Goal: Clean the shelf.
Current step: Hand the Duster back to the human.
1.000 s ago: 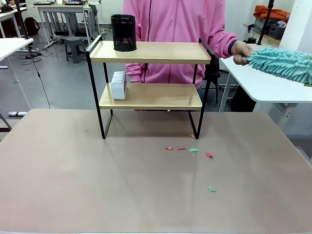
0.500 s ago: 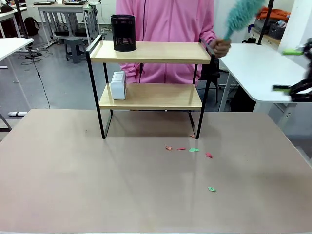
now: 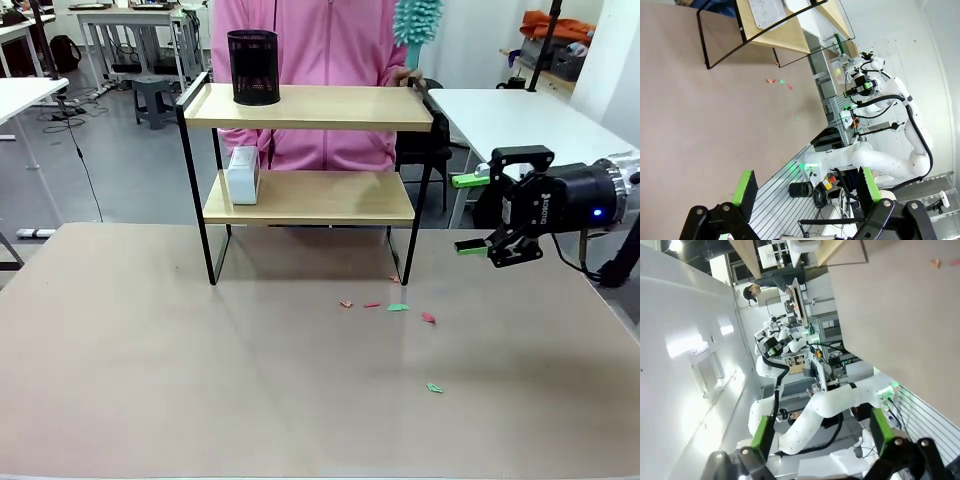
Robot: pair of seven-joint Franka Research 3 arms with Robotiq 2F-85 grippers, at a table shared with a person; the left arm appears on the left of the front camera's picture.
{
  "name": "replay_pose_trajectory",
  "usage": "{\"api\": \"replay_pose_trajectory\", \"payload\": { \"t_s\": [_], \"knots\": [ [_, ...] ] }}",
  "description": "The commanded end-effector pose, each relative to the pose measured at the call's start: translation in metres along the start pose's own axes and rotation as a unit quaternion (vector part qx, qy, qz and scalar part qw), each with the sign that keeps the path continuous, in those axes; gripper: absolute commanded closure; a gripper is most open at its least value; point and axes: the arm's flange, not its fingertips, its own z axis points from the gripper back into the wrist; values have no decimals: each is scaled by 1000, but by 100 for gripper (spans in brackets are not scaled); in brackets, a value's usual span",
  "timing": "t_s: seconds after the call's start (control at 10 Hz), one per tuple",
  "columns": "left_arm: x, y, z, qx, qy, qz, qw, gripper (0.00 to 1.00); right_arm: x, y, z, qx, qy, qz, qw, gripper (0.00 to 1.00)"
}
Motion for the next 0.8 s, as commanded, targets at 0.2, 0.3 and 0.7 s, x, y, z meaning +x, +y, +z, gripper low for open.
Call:
{"api": "replay_pose_trajectory", "payload": {
  "t_s": [0.2,0.3,0.7],
  "knots": [
    [-2,0,4,-1,4,-9,1000,0,-6,8,13,10,-15,13,1000,0],
    [-2,0,4,-1,4,-9,1000,0,-6,8,13,10,-15,13,1000,0],
    [-5,-23,-69,-42,121,-18,992,0,8,-8,-9,23,-17,30,999,0]
  ]
}}
